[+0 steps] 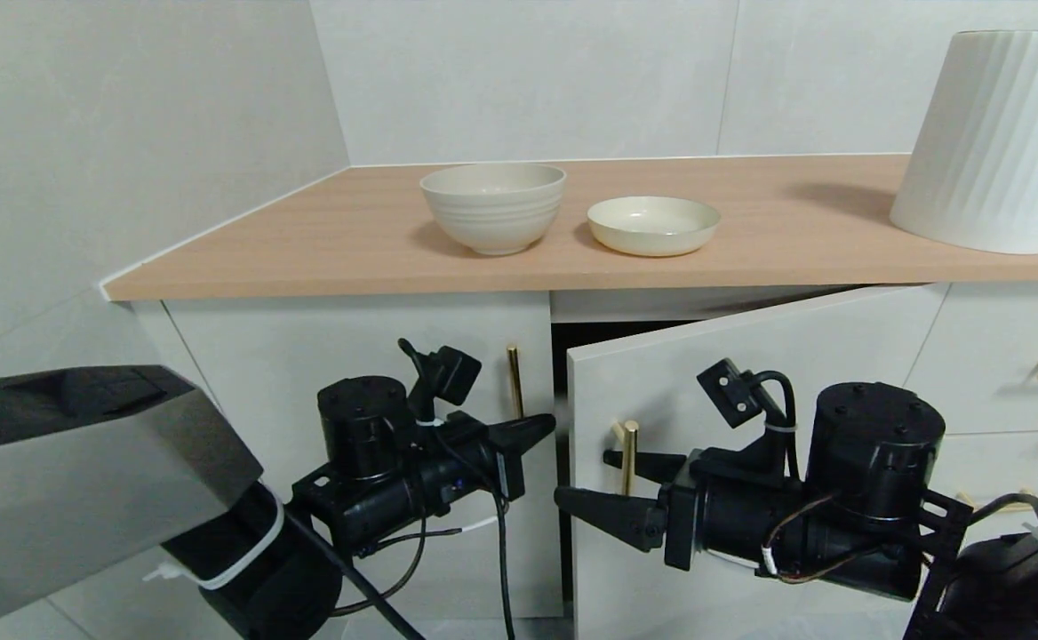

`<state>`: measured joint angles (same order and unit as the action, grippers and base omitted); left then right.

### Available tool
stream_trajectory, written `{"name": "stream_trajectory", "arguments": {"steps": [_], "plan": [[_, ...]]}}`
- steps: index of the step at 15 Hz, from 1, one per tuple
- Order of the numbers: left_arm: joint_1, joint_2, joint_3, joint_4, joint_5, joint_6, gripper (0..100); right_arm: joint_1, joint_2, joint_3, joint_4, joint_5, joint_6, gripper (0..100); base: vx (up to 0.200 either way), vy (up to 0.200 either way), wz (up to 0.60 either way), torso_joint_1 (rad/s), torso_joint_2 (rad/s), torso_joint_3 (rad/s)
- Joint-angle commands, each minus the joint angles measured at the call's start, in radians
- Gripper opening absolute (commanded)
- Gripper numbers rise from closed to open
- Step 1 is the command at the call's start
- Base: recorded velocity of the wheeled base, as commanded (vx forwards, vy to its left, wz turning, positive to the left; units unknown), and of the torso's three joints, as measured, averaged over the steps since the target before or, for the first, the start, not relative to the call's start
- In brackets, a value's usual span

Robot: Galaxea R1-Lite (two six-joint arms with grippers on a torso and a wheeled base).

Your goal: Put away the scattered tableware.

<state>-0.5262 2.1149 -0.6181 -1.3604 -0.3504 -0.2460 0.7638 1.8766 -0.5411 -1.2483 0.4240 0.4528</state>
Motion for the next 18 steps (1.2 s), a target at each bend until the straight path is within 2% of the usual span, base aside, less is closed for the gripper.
{"name": "stream_trajectory", "arguments": {"steps": [1, 3, 5, 7, 11, 15, 18], "plan": [[-0.021, 0.053, 0.001, -0.028, 0.002, -0.003, 0, 0.0, -0.002, 0.004, 0.0, 0.001, 0.0, 100, 0.0, 0.0, 0.0, 0.0, 0.0, 0.0], [-0.048, 0.057, 0.0, -0.109, 0.001, -0.027, 0, 0.002, -0.002, 0.016, 0.0, 0.004, -0.003, 100, 0.0, 0.0, 0.0, 0.0, 0.0, 0.0], [-0.078, 0.08, -0.003, -0.193, 0.002, -0.038, 0, 0.0, -0.005, 0.024, 0.0, 0.015, -0.005, 100, 0.0, 0.0, 0.0, 0.0, 0.0, 0.0], [-0.081, 0.083, -0.014, -0.198, 0.002, -0.038, 0, 0.0, -0.017, 0.03, 0.0, 0.015, -0.013, 100, 0.0, 0.0, 0.0, 0.0, 0.0, 0.0], [-0.083, 0.085, -0.08, -0.177, 0.001, -0.038, 0, -0.006, -0.024, 0.062, 0.001, 0.013, -0.077, 100, 0.0, 0.0, 0.0, 0.0, 0.0, 0.0], [-0.095, 0.079, -0.163, -0.069, -0.002, -0.036, 0, -0.075, -0.05, 0.089, 0.0, 0.009, -0.077, 100, 0.0, 0.0, 0.0, 0.0, 0.0, 0.0], [-0.112, 0.079, -0.186, -0.049, -0.002, -0.033, 0, -0.092, -0.076, 0.124, 0.0, 0.007, -0.078, 100, 0.0, 0.0, 0.0, 0.0, 0.0, 0.0]]}}
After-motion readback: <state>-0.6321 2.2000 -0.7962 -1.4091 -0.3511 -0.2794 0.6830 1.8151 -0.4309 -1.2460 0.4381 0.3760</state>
